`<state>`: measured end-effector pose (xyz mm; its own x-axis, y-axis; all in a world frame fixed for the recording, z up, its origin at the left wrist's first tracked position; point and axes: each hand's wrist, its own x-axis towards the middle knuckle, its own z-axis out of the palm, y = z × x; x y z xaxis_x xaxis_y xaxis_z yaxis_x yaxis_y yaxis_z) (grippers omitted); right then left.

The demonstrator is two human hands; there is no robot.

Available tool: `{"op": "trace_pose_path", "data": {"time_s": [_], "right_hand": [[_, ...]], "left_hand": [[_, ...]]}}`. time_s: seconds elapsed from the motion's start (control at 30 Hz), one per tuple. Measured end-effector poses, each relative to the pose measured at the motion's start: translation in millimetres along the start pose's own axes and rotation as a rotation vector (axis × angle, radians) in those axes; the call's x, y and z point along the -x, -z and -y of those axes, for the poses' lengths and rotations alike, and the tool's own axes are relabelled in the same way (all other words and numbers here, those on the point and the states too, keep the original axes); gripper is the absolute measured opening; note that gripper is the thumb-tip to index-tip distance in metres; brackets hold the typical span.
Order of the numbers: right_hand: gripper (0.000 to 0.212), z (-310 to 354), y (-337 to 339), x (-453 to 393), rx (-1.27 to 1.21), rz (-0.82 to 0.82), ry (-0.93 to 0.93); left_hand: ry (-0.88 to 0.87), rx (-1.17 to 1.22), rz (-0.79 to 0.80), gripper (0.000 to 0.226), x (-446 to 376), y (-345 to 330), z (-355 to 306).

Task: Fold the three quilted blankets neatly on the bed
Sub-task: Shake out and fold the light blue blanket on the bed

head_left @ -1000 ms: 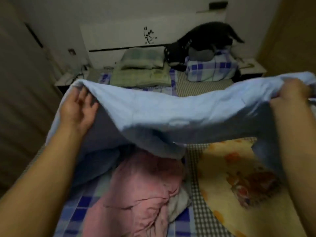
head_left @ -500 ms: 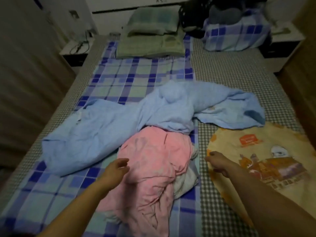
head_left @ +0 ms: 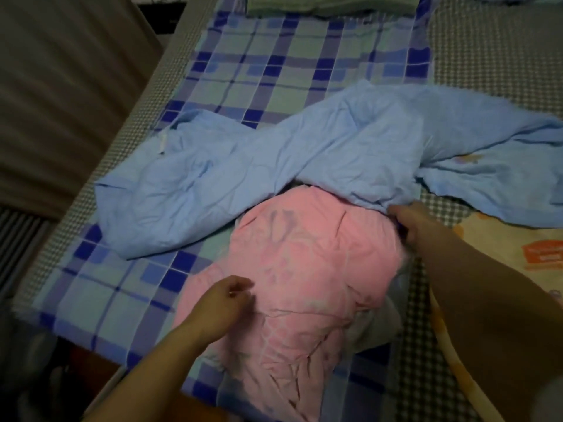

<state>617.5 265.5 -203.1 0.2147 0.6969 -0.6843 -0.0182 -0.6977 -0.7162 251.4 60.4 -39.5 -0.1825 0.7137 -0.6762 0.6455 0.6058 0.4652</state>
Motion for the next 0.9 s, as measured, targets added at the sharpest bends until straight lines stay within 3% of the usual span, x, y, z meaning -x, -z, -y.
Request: {"op": "trace_pose_path", "data": {"time_s": [0.1,0.17,0.23,0.4,0.63,0.7,0.8,0.9], "right_hand": [[0.053,40.3,-12.6,31.9,0.049,-0.072,0.052],[0.031,69.5,-9.8,61.8,0.009,-0.246,0.174],[0.022,103.1,-5.2,105.1,-0.030,-0.343,0.325],[0.020,222.2,16.9,254.2,-0.071,-0.287,0.611],[0.016,339.0,36.7,460.0,-0.266,-0.193,0.878],[0.017,345.4,35.5,505.5,-0.211,-0.210,0.923],[0.018,333.9,37.9,544.3,-0.143,-0.188,0.934],[0.004,300.8,54.5,553.1,-0.033,-0.296,0.909]], "left_hand": [[0.022,0.068,-0.026,0.025,4.3,5.0,-0.5],[-0.003,0.101,-0.051,0.023,13.7,6.4,-8.2],[-0.063,0.135,-0.063,0.022,26.5,9.1,-19.3],[-0.295,0.199,-0.070,0.031,55.4,19.0,-74.5],[-0.795,0.161,-0.257,0.103,105.9,44.9,-165.5],[-0.830,0.059,-0.412,0.091,120.3,54.9,-181.9],[-0.850,0.037,-0.538,0.020,130.1,82.6,-185.7],[-0.779,0.465,-0.348,0.022,146.0,127.0,-167.7]]}}
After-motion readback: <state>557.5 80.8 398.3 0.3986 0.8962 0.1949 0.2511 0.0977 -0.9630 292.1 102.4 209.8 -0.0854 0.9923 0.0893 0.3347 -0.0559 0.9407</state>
